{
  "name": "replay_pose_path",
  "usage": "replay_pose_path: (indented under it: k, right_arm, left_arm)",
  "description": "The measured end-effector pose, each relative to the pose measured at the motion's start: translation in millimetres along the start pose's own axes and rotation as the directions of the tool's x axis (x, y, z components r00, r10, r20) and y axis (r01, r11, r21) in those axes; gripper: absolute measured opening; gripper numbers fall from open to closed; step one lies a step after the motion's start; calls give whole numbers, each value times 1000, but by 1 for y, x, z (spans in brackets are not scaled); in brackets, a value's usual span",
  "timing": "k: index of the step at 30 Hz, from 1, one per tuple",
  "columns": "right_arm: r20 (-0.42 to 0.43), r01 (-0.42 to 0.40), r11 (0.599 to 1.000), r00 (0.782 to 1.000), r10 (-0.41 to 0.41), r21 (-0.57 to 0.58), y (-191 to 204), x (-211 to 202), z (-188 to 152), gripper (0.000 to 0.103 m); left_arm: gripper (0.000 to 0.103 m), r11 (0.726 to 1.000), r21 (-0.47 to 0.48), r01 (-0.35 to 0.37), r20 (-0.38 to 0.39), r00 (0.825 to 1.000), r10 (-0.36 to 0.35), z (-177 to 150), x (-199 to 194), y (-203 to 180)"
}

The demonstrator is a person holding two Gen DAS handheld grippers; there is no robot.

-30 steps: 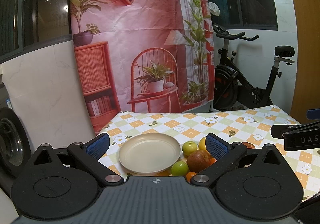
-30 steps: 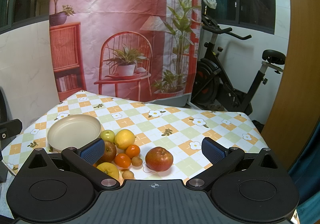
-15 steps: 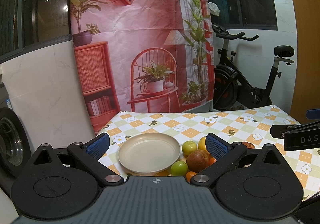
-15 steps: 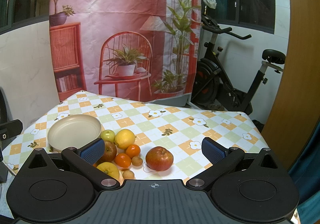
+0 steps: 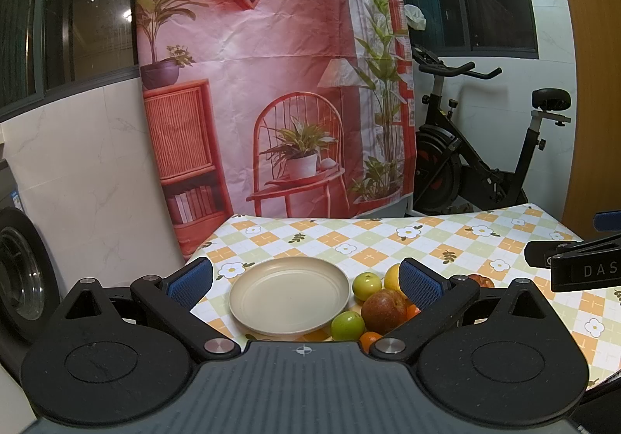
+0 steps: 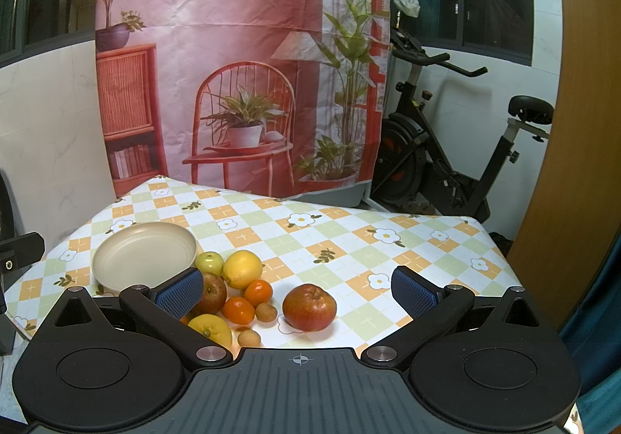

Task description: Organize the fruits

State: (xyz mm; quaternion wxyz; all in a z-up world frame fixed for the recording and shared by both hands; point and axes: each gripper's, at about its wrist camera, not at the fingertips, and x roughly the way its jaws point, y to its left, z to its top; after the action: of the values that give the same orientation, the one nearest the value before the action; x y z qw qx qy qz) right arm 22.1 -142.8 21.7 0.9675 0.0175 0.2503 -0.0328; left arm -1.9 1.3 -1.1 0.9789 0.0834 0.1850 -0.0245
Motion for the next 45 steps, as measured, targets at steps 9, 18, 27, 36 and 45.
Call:
replay_pose_path:
  k: [9, 18, 27, 36, 45]
  right_arm:
    - [0, -16, 1000, 1000, 16, 2, 0, 4, -2, 103]
    - [102, -85, 996, 991, 86, -17, -24, 27, 5, 103]
    - [223, -216, 975, 954, 198, 57, -39, 69, -5, 103]
    - [130, -222, 975, 967, 217, 24, -25, 110, -31, 103]
    - [56, -223, 975, 974, 221, 24, -18, 122, -51, 103]
  left_arm:
    - [103, 1000, 2, 18, -22, 1000, -18, 0, 5, -1]
    - [102, 999, 3, -41, -34, 999, 41, 7, 35, 5]
    - [90, 998, -58, 19, -34, 999, -21, 1, 74, 7]
    - [88, 997, -54, 62, -39, 997, -64, -18, 104, -5]
    - [84, 994, -34, 102, -39, 994, -103, -32, 123, 1]
